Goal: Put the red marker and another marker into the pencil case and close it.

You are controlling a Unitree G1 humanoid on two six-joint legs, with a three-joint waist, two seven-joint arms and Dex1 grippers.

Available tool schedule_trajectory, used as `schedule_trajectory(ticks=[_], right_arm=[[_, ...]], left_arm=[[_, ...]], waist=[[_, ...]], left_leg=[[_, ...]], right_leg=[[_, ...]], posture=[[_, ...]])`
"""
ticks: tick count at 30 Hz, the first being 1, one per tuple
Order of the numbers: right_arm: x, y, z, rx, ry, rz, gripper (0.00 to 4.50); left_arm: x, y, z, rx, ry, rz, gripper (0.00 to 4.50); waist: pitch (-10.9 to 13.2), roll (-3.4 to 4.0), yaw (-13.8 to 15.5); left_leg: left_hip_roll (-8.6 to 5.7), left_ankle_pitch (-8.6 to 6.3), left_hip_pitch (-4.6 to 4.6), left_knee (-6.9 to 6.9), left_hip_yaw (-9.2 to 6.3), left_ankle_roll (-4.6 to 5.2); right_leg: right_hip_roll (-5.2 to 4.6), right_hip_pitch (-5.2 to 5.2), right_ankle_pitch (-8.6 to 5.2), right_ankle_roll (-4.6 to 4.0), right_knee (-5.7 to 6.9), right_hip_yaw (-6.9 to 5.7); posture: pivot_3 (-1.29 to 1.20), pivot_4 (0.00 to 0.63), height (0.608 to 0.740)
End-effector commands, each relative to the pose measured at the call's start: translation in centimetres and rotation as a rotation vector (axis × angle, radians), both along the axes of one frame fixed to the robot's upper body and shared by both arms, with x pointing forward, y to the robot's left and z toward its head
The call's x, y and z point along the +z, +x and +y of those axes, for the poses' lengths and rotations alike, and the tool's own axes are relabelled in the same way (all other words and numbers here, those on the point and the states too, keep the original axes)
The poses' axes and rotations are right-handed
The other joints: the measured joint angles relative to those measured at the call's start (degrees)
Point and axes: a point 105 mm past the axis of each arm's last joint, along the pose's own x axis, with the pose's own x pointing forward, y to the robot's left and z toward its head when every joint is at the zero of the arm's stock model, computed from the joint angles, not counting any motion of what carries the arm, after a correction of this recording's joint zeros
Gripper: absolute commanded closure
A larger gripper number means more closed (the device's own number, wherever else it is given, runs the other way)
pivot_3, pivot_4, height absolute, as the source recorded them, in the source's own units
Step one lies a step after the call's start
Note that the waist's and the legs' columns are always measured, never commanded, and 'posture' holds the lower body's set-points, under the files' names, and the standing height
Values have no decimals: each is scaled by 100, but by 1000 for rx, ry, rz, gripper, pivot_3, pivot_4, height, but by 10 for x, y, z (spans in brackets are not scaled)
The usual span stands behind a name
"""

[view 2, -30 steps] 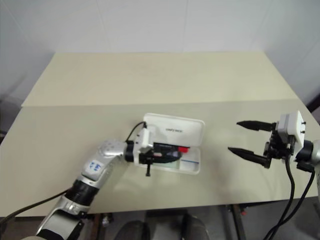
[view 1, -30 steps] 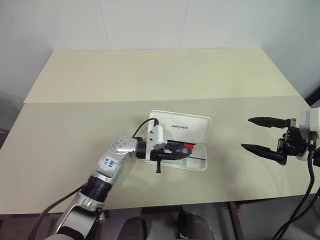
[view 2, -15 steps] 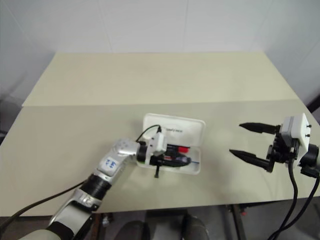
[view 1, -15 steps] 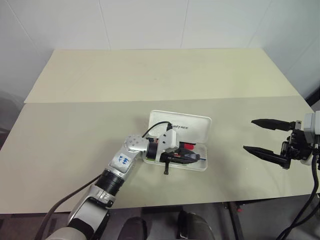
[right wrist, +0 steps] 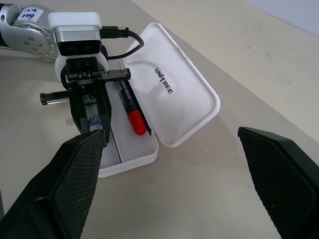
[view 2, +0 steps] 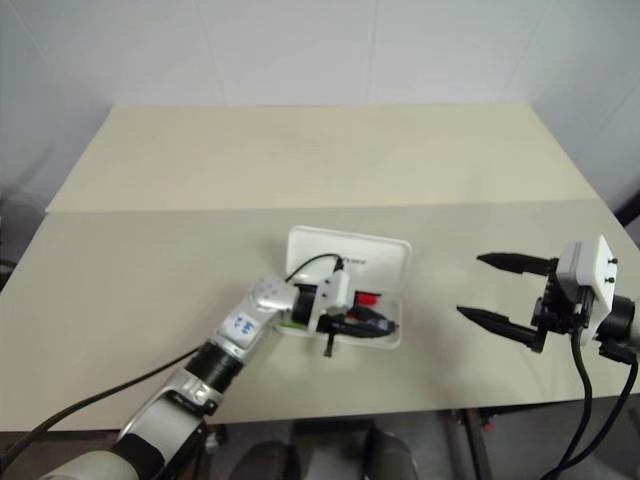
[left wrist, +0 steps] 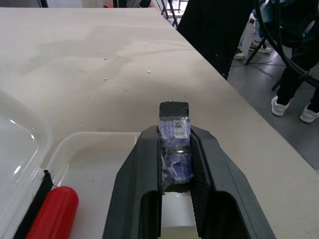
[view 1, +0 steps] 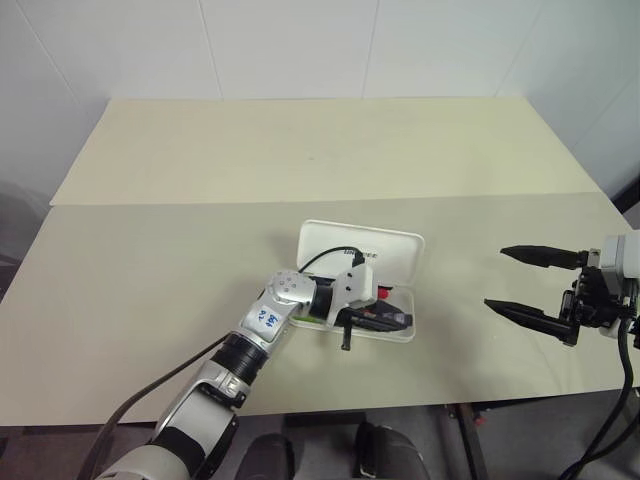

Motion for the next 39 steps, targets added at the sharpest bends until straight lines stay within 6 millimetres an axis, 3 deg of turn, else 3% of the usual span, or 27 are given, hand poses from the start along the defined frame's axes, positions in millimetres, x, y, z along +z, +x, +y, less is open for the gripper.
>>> schedule_trajectory(ticks=[1, 3, 4, 12, 19, 27, 29, 34, 39], right_arm=[[15, -4, 0, -8, 6, -78, 0], [14, -4, 1, -11, 9, -81, 0], [14, -4, 1, -12, 12, -83, 0], [11, -2, 6, -11, 30, -89, 0], [8, 9, 10, 14, 47, -93, 0], [-1, 29, 20, 74, 89, -88, 0], [-3, 32, 23, 92, 92, -85, 0], [-17, 33, 30, 196, 42, -14, 0], [-23, 39, 29, 231, 30, 12, 0]], left_arm=[[4, -2, -4, -20, 0, -16, 4088], [3, 0, -4, -4, 1, -2, 4088], [4, 2, -4, 9, -8, -9, 3353], [15, 0, -7, -21, -46, -17, 657], [29, -12, 0, -89, -78, -15, 657], [49, -5, 27, 41, -120, -53, 657], [50, -7, 40, 81, -119, -61, 657], [55, -11, 94, 255, -109, -112, 657], [63, -11, 145, 403, -93, -150, 2264]], waist=[[0, 0, 0], [0, 0, 2], [0, 0, 2], [0, 0, 4], [0, 0, -14], [-1, 2, -38], [-1, 2, -36], [0, 2, -60], [2, 5, -47]], left_leg=[[0, 0, 0, 1, 0, 0], [0, 0, -1, 1, -1, 0], [0, 0, 0, 1, -1, 0], [0, 0, -1, 1, -2, 0], [0, 0, -1, 2, -2, 0], [2, 1, 1, 8, -2, 1], [2, 1, 1, 7, -1, 1], [7, 1, 1, 3, -3, 1], [3, 1, 0, 14, -5, 1]], right_leg=[[0, 0, 0, 0, 0, 0], [-1, 0, 0, 0, 0, 0], [-1, 0, 0, 0, 0, 0], [-1, 0, 0, 0, 1, 0], [-1, 0, 0, 0, 1, 0], [2, 2, 0, 0, 7, 2], [2, 1, 0, 0, 7, 1], [4, -1, 0, 0, 7, 2], [-2, 4, 0, 0, 8, 5]], posture=[[0, 150, 740], [0, 150, 740], [0, 150, 740], [0, 150, 740], [0, 150, 740], [0, 150, 740], [0, 150, 740], [0, 150, 740], [0, 150, 740]])
